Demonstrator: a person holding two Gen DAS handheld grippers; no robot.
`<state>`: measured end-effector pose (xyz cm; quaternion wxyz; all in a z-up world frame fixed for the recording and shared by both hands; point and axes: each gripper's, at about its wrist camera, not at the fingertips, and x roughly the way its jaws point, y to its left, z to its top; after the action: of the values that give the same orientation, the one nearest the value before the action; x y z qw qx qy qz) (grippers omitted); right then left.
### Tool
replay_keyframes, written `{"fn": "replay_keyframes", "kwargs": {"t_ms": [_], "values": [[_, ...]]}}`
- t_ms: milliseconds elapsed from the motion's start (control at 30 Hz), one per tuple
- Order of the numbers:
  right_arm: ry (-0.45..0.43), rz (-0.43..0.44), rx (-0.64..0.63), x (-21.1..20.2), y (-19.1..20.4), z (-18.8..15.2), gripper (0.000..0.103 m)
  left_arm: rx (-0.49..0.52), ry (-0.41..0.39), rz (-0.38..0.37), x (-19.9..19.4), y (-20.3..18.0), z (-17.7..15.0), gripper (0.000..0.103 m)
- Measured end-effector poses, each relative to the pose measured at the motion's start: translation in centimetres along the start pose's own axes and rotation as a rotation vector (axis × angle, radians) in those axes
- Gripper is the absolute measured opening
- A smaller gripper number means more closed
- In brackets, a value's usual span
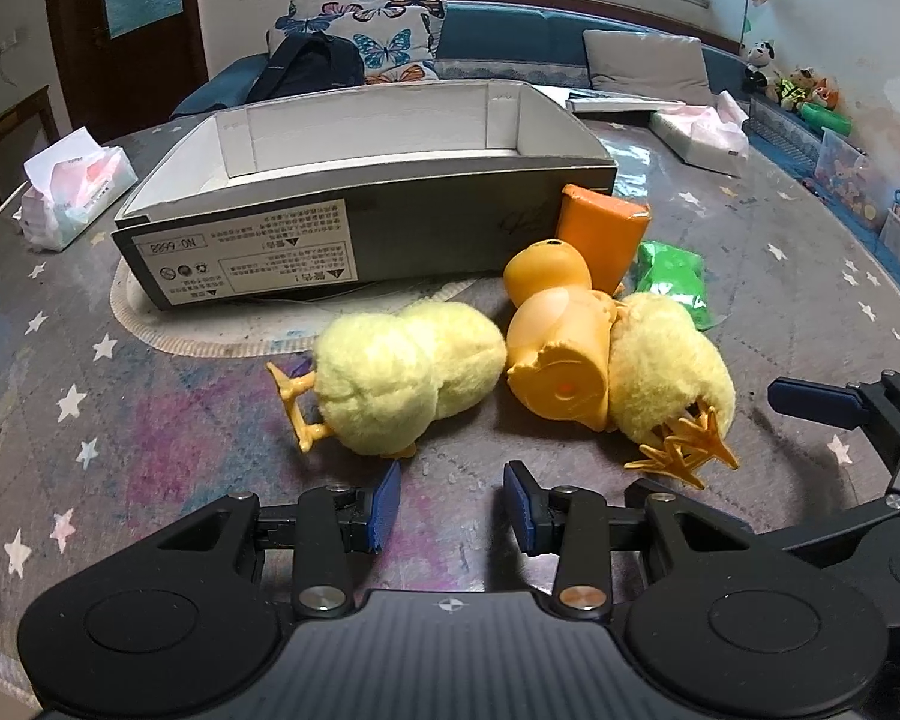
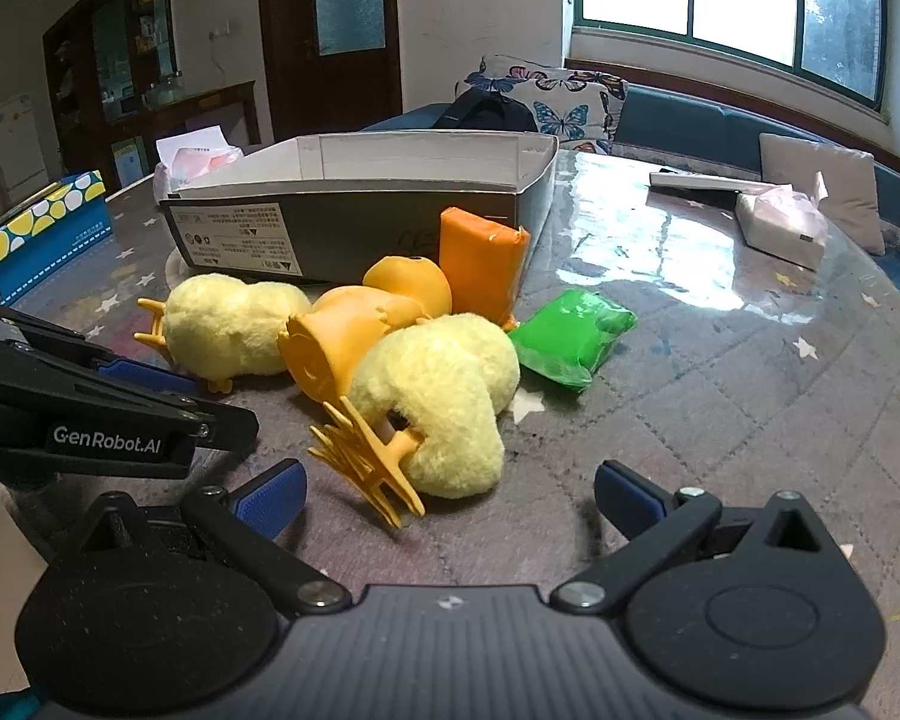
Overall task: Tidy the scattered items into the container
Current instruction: 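Move the left gripper toward the yellow plush chick beside the green pack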
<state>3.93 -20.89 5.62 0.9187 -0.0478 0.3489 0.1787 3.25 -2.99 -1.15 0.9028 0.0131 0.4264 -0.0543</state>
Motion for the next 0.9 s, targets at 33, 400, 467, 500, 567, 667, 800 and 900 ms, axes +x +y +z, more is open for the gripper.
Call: {"fn": "replay_keyframes", "kwargs": {"t_ms": [33,400,467,500,567,667,800,900], "values": [[-0.002,0.000,0.001,0.0,0.0,0.0,0.103,0.001,-0.002,-0.003,0.0,0.0,0.1,0.041],[-0.022,-0.041,0.019,-0.1,-0.9,0.4,0.099,0.005,-0.014,-0.069,-0.5,-0.3,0.6,0.040],[-0.027,-0.068,0.029,-0.3,-1.2,0.4,0.099,0.008,-0.015,-0.084,-0.5,-0.5,0.8,0.040],[-0.027,-0.071,0.032,-0.4,-1.4,0.4,0.099,0.011,-0.017,-0.090,-0.6,-0.6,0.8,0.040],[-0.028,-0.096,0.043,-0.5,-1.8,0.4,0.099,0.020,-0.023,-0.100,-0.8,-0.8,0.9,0.040],[-0.030,-0.102,0.044,-0.7,-2.2,0.2,0.099,0.009,-0.029,-0.132,-0.9,-0.9,1.4,0.040],[-0.039,-0.041,0.010,-0.9,-1.8,0.1,0.099,-0.003,-0.037,-0.158,-1.1,-1.2,2.2,0.040],[-0.046,-0.021,-0.020,-0.6,-1.0,0.3,0.099,0.000,-0.036,-0.185,-1.3,-1.5,2.9,0.040]]}}
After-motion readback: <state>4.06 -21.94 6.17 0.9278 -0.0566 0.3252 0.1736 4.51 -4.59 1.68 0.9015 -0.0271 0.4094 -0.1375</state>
